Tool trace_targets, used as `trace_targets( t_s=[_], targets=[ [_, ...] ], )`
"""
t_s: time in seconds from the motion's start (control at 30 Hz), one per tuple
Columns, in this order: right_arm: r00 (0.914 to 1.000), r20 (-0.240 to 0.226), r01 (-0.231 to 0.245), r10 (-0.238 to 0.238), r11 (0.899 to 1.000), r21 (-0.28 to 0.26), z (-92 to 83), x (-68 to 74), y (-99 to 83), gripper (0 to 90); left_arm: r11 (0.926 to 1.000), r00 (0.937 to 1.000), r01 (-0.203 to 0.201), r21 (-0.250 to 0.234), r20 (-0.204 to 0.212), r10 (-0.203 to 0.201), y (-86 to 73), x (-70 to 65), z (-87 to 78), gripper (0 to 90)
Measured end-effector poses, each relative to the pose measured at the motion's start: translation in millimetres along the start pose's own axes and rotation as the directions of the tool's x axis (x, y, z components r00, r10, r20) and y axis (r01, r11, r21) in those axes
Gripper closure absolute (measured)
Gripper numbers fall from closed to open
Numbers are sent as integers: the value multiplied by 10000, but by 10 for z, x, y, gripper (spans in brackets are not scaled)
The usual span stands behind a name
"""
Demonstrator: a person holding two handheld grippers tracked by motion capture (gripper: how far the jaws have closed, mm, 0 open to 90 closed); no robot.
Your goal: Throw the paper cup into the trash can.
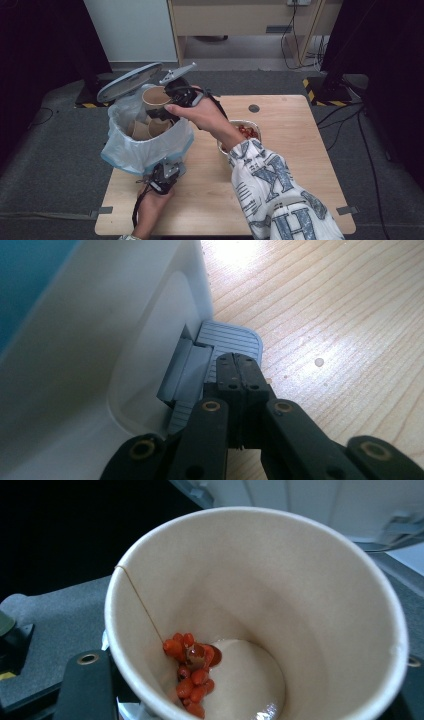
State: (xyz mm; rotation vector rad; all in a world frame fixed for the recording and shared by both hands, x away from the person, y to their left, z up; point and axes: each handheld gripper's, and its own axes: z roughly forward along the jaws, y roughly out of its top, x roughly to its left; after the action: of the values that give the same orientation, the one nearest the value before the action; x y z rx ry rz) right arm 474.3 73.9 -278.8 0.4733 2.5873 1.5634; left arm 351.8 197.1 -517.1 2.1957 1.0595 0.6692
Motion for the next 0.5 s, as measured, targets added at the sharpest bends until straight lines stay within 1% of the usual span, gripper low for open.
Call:
trace_targets(
  t_s=[0.27,0.33,0.43,0.5],
  targets=[
    [9997,-127,202,-199,9994,264,168,71,-23,294,10000,10000,-1,0,9,1,0,1,0,895],
    [9996,-92,278,-275,9992,303,204,74,-35,292,10000,10000,-2,-7,5,2,0,0,0,895],
    [9996,-117,264,-261,9993,247,237,78,-39,291,10000,10000,-1,-2,16,1,0,2,0,895],
    [9994,-178,292,-287,9991,302,249,89,-37,291,10000,10000,0,-3,11,0,0,1,0,895]
  ],
)
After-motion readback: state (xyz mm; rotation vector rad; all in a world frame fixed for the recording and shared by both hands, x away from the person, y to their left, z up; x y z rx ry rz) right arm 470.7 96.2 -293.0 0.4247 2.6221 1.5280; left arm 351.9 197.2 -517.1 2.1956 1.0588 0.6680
